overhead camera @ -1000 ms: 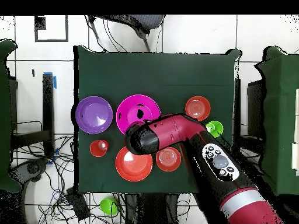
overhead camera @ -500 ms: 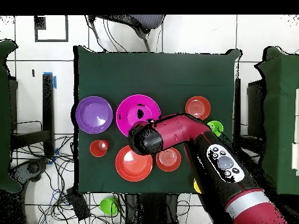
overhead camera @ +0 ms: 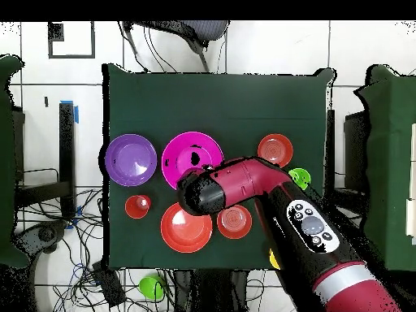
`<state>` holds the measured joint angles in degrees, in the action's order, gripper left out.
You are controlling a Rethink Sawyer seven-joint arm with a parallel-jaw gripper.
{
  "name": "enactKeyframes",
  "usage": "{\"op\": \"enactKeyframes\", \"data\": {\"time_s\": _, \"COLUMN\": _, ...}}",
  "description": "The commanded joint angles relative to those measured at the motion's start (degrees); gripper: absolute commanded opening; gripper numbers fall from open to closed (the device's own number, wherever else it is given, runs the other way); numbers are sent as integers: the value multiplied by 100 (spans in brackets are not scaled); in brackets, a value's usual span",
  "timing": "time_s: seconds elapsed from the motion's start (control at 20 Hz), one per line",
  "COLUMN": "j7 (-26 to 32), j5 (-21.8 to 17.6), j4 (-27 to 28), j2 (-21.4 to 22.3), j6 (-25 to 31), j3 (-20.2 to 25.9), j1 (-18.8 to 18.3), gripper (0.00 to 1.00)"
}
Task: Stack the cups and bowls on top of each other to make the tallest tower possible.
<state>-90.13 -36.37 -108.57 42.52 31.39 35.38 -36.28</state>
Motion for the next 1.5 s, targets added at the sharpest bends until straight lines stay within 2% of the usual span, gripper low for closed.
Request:
{"op": "enactKeyframes", "data": {"time_s": 0.05, "j7": 1236, "j5": -542, "j4": -118, "j2": -314, "j6": 433, "j3": 258, "j1": -118, "gripper": 100}}
{"op": "enactKeyframes", "data": {"time_s": 0.9, "j7": 1444, "j5": -1099, "j4": -119, "j2": -484, "j6": 679, "j3": 158, "j1": -215, "gripper": 100}}
{"op": "enactKeyframes", "data": {"time_s": 1.5, "j7": 1571, "j5": -1247, "j4": -181, "j2": -467, "j6": 803, "j3": 206, "j1": -356, "gripper": 100}}
